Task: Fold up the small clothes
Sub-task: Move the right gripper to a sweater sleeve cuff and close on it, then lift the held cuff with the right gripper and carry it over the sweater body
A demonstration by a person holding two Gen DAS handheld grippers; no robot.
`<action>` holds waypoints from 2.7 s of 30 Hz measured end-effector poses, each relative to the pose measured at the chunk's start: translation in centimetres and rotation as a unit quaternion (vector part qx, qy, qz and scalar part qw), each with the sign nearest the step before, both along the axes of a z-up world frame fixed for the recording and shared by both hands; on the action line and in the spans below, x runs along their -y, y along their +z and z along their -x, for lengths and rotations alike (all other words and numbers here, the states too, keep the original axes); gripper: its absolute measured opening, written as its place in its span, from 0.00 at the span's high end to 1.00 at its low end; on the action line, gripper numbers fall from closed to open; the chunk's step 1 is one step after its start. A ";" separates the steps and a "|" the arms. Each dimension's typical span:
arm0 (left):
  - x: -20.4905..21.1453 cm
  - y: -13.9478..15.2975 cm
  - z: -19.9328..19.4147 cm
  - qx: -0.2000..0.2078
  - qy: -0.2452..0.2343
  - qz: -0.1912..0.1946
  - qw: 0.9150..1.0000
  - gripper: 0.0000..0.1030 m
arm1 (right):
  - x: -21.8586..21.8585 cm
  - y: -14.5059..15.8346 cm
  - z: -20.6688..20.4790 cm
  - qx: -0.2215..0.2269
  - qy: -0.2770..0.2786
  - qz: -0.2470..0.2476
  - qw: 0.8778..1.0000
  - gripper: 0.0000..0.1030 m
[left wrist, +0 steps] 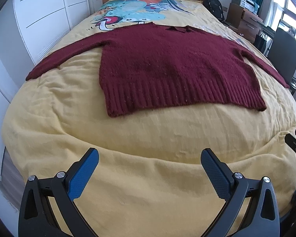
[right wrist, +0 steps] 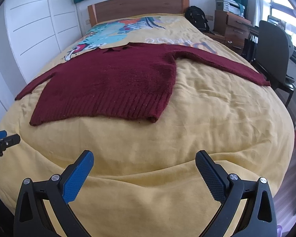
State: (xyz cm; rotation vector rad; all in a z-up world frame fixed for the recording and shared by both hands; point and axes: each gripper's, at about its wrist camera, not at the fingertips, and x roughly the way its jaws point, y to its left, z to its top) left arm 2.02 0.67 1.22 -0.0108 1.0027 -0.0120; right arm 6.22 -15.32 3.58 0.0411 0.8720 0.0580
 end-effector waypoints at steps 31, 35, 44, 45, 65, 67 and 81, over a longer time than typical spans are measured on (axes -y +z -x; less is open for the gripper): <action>-2.8 1.6 -7.7 -0.038 0.063 -0.008 0.997 0.01 | 19.2 -0.9 -13.7 -0.010 -0.175 -0.038 0.984 0.00; -3.2 1.3 -8.5 -0.046 0.076 -0.009 0.996 0.01 | 23.7 -2.0 -16.2 -0.019 -0.220 -0.055 0.974 0.00; -3.8 -0.1 -9.7 -0.074 0.102 -0.022 0.992 0.01 | 32.5 -4.2 -20.4 -0.037 -0.296 -0.102 0.949 0.00; -3.9 -0.2 -9.9 -0.076 0.104 -0.023 0.991 0.01 | 33.3 -4.4 -20.9 -0.039 -0.303 -0.110 0.946 0.00; -4.6 -2.1 -11.4 -0.105 0.126 -0.028 0.986 0.01 | 42.0 -6.4 -25.6 -0.019 -0.384 -0.190 0.903 0.33; -4.6 -2.2 -11.4 -0.107 0.124 -0.028 0.986 0.01 | 42.6 -6.4 -25.6 -0.016 -0.389 -0.198 0.899 0.40; -5.2 -2.8 -11.7 -0.109 0.127 -0.020 0.986 0.01 | 42.3 -3.6 -27.9 0.003 -0.357 -0.221 0.908 0.85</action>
